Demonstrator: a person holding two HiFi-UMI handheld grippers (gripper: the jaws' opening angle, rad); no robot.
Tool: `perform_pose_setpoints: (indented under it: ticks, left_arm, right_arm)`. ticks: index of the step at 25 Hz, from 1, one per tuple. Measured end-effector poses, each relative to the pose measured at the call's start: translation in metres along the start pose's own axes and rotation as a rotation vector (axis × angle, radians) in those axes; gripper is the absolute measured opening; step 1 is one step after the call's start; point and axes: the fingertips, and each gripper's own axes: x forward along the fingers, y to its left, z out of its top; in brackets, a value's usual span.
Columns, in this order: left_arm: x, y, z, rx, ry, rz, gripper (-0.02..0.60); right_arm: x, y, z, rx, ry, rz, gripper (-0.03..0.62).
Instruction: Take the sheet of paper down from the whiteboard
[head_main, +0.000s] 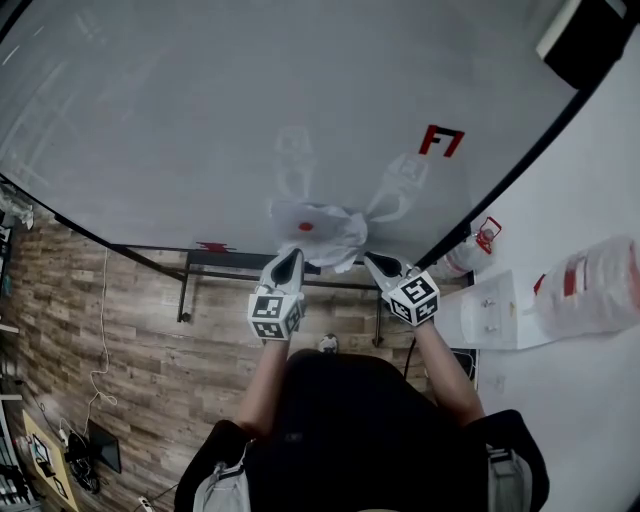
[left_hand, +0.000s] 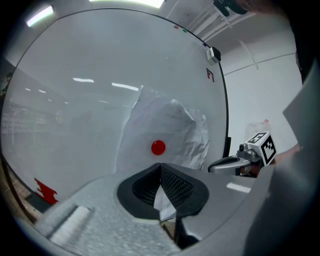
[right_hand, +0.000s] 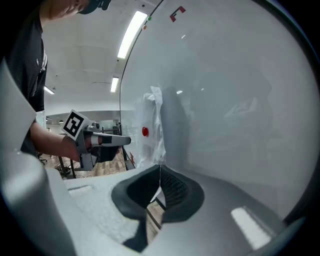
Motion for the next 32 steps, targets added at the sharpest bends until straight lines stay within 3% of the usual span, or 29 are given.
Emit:
perform_pose_setpoints:
  ticks: [6, 13, 23, 32]
  left_arm:
    - [0.014, 0.0, 0.004, 0.003, -0.01, -0.032, 0.011]
    - [0.019, 0.004, 0.003, -0.006, -0.01, -0.035, 0.011]
    - [0.017, 0.01, 0.007, -0.02, -0.017, -0.03, 0.011]
    - [0.02, 0.005, 0.013, -0.015, -0.022, -0.05, 0.011]
  right_arm:
    - [0.003, -0.007, 0.005, 0.0, -0.023, -0.006, 0.008]
    - [0.011, -0.004, 0.011, -0.003, -0.037, 0.03, 0.081]
    - [0.024, 0.001, 0.018, 0.004, -0.043, 0.082, 0.083]
    - [0.026, 0.004, 0.018, -0.004, -0.027, 0.115, 0.005]
